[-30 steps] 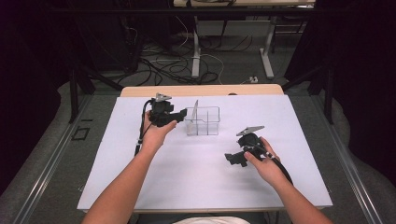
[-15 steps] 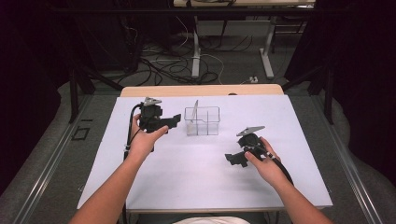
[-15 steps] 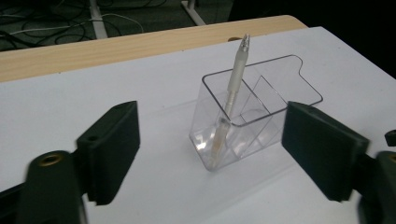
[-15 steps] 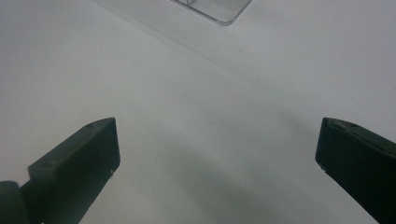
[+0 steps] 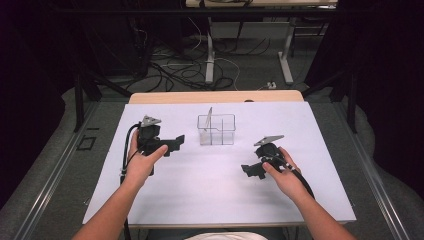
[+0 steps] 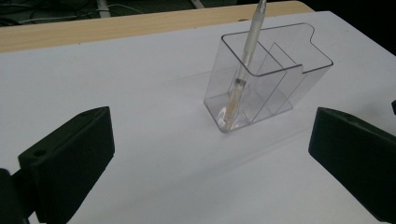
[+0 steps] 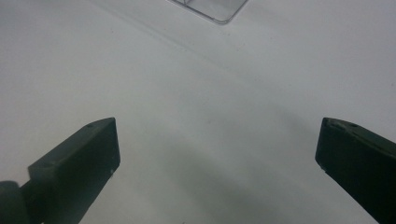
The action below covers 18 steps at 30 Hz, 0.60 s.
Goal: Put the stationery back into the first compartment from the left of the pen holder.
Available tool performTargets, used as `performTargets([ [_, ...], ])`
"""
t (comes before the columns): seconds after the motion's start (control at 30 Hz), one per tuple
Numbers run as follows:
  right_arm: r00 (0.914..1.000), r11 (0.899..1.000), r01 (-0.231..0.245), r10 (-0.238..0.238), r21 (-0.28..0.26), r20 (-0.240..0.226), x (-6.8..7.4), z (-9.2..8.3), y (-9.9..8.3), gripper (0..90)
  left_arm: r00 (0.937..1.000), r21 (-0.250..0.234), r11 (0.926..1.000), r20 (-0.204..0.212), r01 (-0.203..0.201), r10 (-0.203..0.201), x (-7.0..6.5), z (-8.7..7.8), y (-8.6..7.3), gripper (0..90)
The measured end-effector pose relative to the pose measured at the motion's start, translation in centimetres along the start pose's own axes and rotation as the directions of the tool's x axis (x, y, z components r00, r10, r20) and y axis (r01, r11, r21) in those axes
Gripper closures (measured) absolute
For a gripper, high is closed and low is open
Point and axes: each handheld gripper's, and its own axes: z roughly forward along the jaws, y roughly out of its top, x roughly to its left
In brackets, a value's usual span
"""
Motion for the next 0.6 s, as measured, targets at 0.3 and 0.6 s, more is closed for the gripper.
performTargets([
  [0.3, 0.9999, 1.0, -0.009, 0.009, 0.008, 0.009, -0.4, 0.0, -0.3, 0.0, 1.0, 0.023, 0.9997, -0.007, 0.006, -0.006, 1.1, -0.5, -3.4, 0.0],
  [0.6, 0.9998, 1.0, -0.013, 0.012, 0.013, 0.015, -0.4, 0.2, -0.5, 0.0, 0.9996, 0.043, 0.9987, -0.011, 0.028, -0.028, 2.6, -0.9, -5.3, 0.0],
])
